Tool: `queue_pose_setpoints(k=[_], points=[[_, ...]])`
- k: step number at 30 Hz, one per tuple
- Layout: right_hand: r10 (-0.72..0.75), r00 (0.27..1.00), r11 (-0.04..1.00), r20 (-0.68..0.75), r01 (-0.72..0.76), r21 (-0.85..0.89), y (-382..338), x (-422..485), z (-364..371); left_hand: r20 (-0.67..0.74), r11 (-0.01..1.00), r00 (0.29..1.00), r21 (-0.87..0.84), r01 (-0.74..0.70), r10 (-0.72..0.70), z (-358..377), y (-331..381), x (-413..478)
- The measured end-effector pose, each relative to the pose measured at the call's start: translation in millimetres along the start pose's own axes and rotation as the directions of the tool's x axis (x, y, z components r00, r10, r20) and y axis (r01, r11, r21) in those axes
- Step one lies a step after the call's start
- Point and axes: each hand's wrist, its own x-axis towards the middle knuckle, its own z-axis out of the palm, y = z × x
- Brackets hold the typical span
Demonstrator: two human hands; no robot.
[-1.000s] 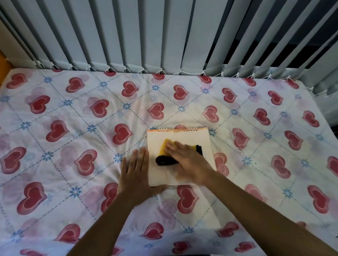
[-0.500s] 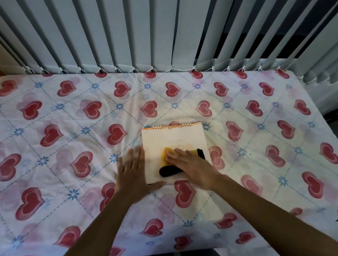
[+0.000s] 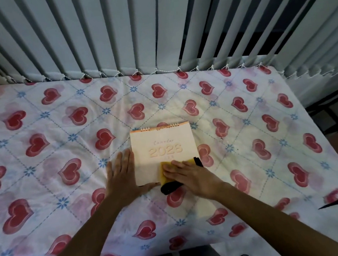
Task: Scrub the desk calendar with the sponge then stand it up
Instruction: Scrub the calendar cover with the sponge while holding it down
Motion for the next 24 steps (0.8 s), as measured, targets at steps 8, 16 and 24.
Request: queue_pose_setpoints(k=[8,16,24], points=[[0.179,0.984,0.979,0.013,-0.179,0.102,44,-63,-17,0.015,1.000,1.000,0.001,0.002,-0.002,0,-2,0],[0.488,0.868,0.855,0.089,-0.496,0.150,65,35,-55,0.023,1.000,1.000,0.000,-0.011,0.011,-5,0,-1],[0.457,0.883,0.879,0.109,-0.467,0.096,53,30,-56,0.025,1.000,1.000,-0.009,0.003,-0.003,-1,-1,0]])
